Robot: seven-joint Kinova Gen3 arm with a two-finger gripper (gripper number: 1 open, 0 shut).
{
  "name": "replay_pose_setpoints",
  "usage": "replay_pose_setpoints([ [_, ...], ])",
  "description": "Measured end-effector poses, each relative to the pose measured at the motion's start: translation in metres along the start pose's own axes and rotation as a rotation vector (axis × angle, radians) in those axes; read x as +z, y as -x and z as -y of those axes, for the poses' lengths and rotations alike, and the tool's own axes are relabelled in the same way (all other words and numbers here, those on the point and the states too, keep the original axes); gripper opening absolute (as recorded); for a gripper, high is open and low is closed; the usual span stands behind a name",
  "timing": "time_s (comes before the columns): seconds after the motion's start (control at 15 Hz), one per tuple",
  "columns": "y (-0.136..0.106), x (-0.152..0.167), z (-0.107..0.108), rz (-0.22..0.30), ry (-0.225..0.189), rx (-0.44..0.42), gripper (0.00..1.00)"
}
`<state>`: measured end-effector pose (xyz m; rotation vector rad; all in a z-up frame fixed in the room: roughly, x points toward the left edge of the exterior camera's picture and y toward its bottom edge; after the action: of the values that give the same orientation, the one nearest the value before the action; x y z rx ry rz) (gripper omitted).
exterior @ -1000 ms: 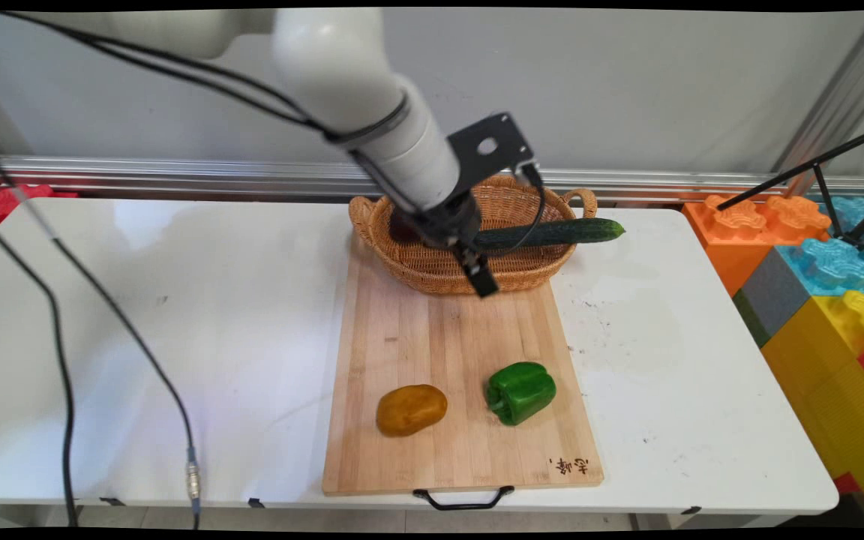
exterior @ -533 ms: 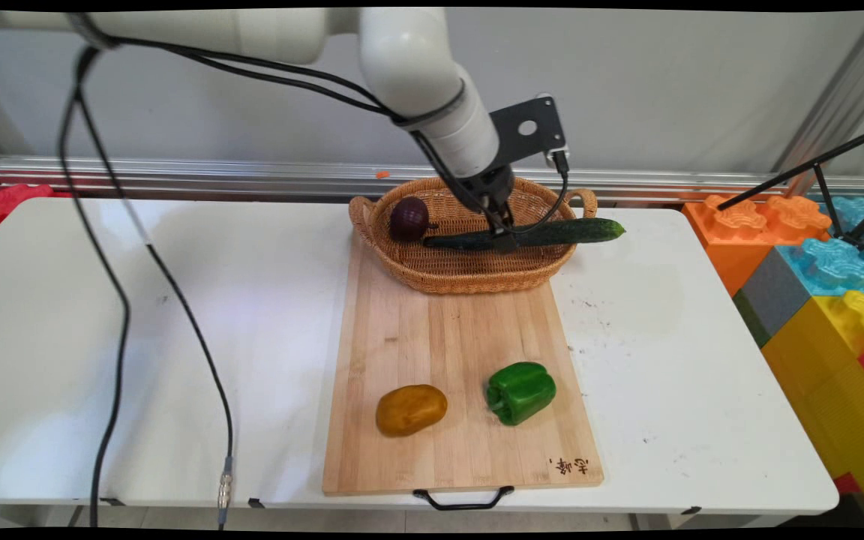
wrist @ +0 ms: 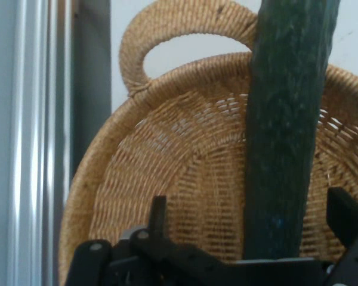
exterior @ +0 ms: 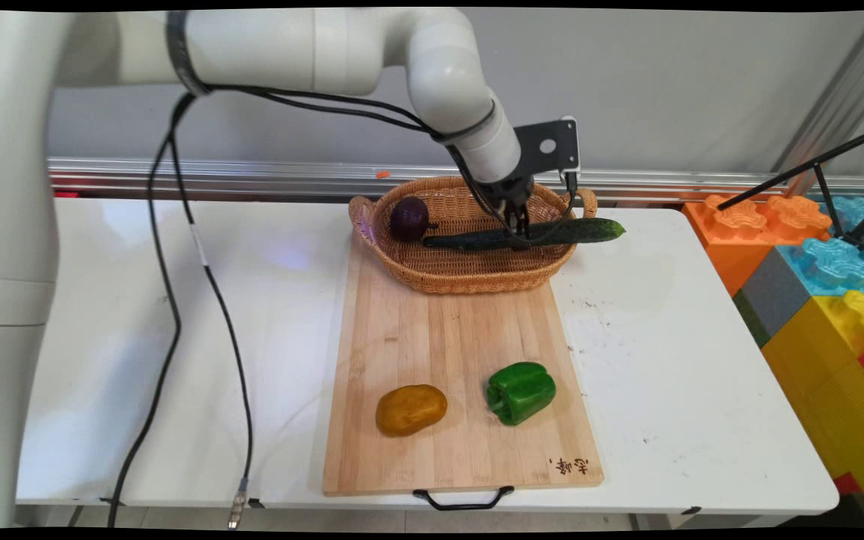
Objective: Pick up the cucumber from the vegetable basket, then place the picked object on the cutting board
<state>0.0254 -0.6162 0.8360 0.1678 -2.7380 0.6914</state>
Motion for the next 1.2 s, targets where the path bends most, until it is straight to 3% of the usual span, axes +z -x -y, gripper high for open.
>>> replay_pose_setpoints([
  [0.47, -0.004, 0.034, 0.006, -0.024, 0.057, 0.076, 1.00],
  [0.53, -0.006, 0.036, 0.007, -0.029, 0.061, 0.082, 0.00],
  [0.87, -0.011, 0.037, 0.011, -0.042, 0.070, 0.075, 0.00],
  [1.2, -0.024, 0.002, 0.010, -0.053, 0.027, 0.027, 0.00],
])
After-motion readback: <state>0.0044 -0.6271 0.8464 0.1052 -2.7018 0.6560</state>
